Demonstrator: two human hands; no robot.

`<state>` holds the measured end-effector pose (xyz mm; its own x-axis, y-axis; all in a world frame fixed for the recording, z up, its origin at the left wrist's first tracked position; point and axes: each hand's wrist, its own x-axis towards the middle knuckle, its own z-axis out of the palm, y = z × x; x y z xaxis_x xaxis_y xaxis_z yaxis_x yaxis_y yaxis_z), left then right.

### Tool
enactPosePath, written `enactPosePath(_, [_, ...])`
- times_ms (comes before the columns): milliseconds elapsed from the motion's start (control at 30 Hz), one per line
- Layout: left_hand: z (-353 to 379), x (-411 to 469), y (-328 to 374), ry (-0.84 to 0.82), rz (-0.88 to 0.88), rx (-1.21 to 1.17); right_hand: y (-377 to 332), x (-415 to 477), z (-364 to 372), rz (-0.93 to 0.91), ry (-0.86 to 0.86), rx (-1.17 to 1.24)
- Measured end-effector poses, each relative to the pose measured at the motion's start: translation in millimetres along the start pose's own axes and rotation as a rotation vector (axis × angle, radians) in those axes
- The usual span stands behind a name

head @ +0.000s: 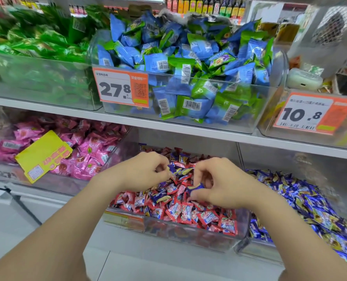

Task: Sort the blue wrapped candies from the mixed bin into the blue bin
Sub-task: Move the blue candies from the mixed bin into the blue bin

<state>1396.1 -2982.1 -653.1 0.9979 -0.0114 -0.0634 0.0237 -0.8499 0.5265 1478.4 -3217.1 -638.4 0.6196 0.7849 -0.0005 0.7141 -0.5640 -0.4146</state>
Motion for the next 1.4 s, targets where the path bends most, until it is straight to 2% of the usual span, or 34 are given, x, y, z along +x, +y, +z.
enactPosePath(133, [-2, -1, -6, -0.096, -0.04, -0.019, 1, 4, 2, 0.019, 0.248, 0.139])
enactPosePath(233, [-3, -3, -7, -0.112, -0.031, -0.055, -6, 17, 7, 0.071, 0.33, 0.13])
enactPosePath(300, [-4, -4, -9, -0.073, -0.03, -0.062, -8, 29, 13, 0.072, 0.275, 0.076])
enactPosePath(467, [-4, 7, -12, 0.199, -0.054, -0.169, 2, 56, 35, 0.007, -0.026, -0.156])
enactPosePath(567, [2, 24, -15, 0.243, -0.047, -0.076, 6, 63, 38, -0.011, -0.103, -0.228])
enactPosePath(700, [9, 45, -24, -0.045, -0.035, 0.202, 10, 64, 32, -0.023, -0.074, -0.171])
enactPosePath(733, [9, 49, -25, -0.07, -0.026, 0.229, 10, 63, 30, 0.0, -0.074, -0.147])
enactPosePath(900, [10, 57, -28, 0.036, 0.043, 0.19, 13, 48, 19, 0.027, -0.086, -0.072])
enactPosePath(1067, [13, 54, -34, -0.005, 0.007, 0.145, 10, 37, 9, 0.092, -0.017, 0.079])
enactPosePath(1233, [11, 48, -23, 0.081, 0.024, 0.125, 2, 33, 6, 0.135, 0.028, 0.146])
enactPosePath(1400, [3, 37, -14, 0.161, -0.039, -0.027, -1, 31, 6, 0.134, 0.105, 0.159])
